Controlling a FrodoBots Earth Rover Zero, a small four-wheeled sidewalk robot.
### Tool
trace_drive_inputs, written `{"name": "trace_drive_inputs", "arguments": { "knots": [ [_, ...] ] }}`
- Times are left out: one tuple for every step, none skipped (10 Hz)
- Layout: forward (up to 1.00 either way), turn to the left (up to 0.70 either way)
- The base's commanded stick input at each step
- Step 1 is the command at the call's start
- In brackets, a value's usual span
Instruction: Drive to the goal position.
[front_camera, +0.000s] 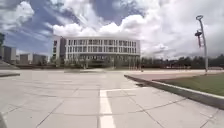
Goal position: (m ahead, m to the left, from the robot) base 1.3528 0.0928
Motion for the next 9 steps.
{"name": "trace_drive_inputs", "arguments": {
  "knots": [
    [0.70, 0.05],
    [0.70, 0.05],
    [0.70, 0.05],
    [0.70, 0.05],
    [0.70, 0.05],
    [0.70, 0.05],
    [0.70, 0.05],
    [0.70, 0.05],
    [0.70, 0.05]
  ]
}}
